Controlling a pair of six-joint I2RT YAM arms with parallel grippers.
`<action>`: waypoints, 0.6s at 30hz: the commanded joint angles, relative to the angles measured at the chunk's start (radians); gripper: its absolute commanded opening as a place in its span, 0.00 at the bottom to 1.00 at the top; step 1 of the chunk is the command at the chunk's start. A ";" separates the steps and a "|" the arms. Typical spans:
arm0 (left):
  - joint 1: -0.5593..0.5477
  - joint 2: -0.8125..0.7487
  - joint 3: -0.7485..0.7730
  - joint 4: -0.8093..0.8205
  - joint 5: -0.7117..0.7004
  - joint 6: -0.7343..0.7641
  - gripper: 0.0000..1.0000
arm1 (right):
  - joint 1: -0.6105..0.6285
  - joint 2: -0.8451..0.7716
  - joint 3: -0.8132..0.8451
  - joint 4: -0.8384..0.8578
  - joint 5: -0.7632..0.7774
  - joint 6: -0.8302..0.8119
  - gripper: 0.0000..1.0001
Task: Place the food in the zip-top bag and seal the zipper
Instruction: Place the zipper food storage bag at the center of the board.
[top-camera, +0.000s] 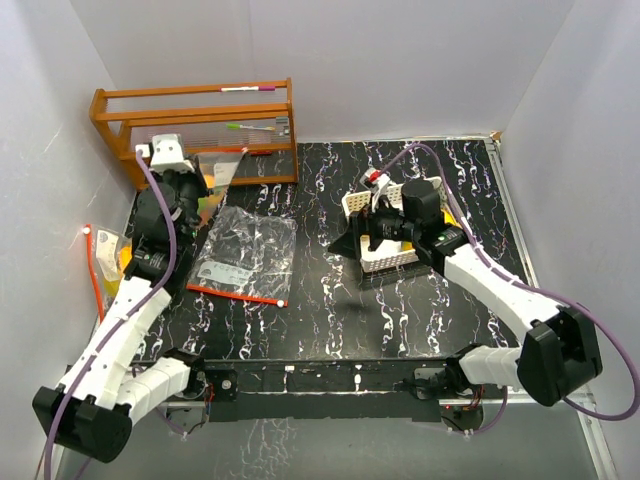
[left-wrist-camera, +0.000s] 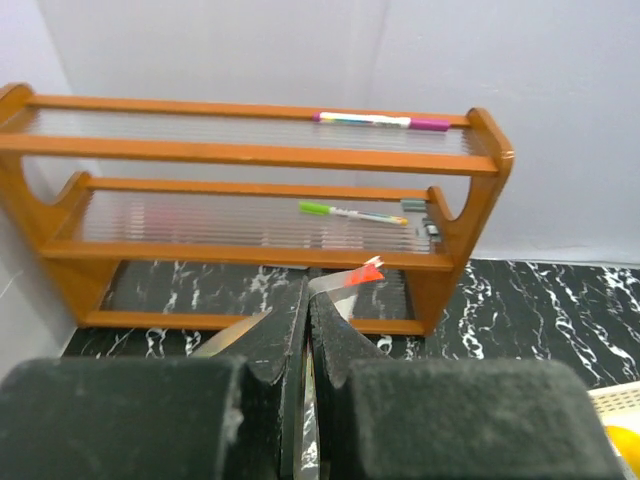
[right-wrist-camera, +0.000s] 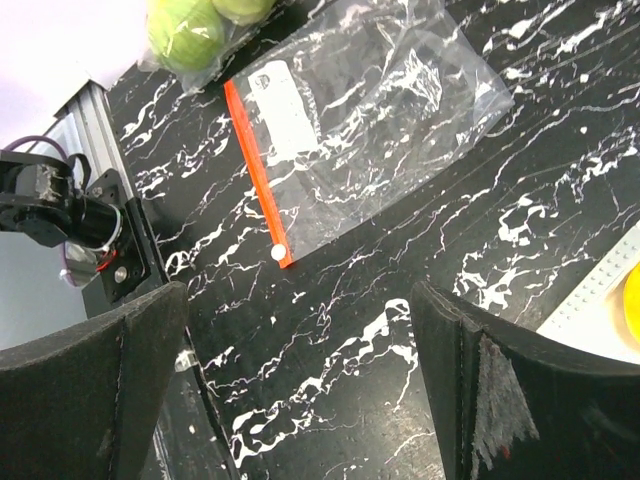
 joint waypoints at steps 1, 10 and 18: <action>0.011 -0.025 -0.115 0.046 -0.106 -0.043 0.00 | 0.008 0.040 -0.002 0.062 0.006 0.022 0.95; 0.108 -0.001 -0.221 0.046 -0.108 -0.197 0.95 | 0.229 0.132 0.100 -0.068 0.247 -0.050 0.94; 0.113 -0.120 -0.081 -0.114 0.038 -0.196 0.97 | 0.395 0.213 0.108 0.018 0.375 -0.026 0.93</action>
